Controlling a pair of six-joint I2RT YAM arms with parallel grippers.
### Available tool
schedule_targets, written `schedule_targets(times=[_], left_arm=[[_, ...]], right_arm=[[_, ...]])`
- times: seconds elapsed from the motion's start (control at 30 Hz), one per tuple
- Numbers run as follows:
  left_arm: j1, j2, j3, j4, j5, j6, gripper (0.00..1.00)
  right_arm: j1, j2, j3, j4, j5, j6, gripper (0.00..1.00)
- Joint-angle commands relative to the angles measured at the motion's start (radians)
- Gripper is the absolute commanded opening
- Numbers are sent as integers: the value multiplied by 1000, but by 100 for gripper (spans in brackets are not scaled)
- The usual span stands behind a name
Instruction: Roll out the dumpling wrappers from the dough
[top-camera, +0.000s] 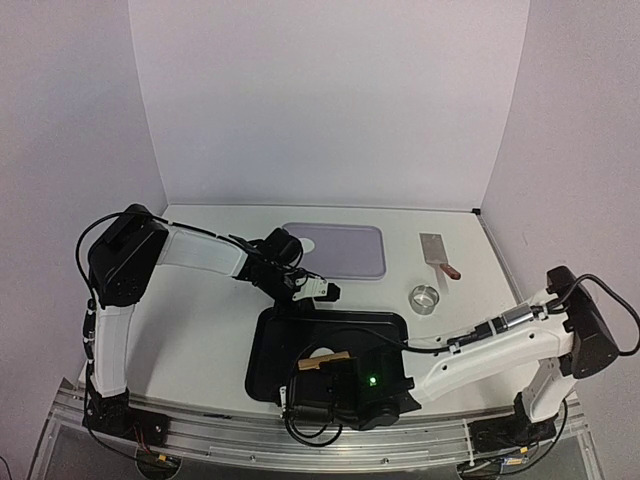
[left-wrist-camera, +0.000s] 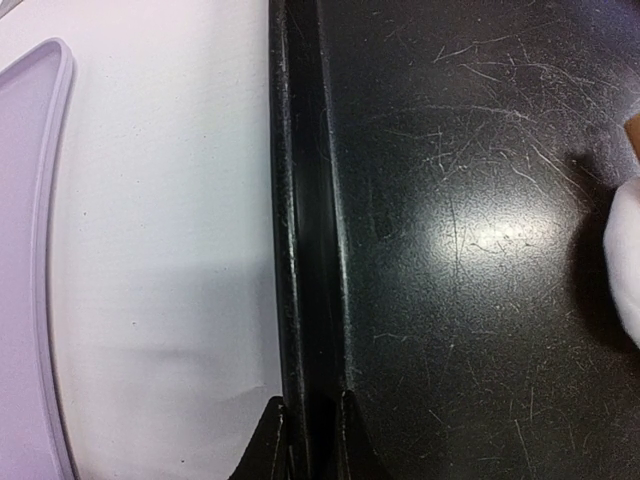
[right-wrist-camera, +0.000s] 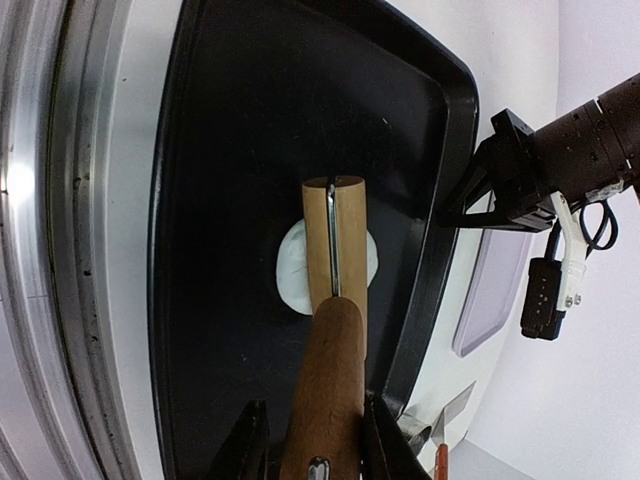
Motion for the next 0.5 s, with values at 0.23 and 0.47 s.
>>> schedule_targets(times=[0.23,0.47], left_arm=[[26,42,29,22,-149,100,0],[26,46,44,12,-138,89,0]], right_arm=[[-47,119,-10,-126,-270,-18,0],[60,90,-33,-143,-341,155,0]])
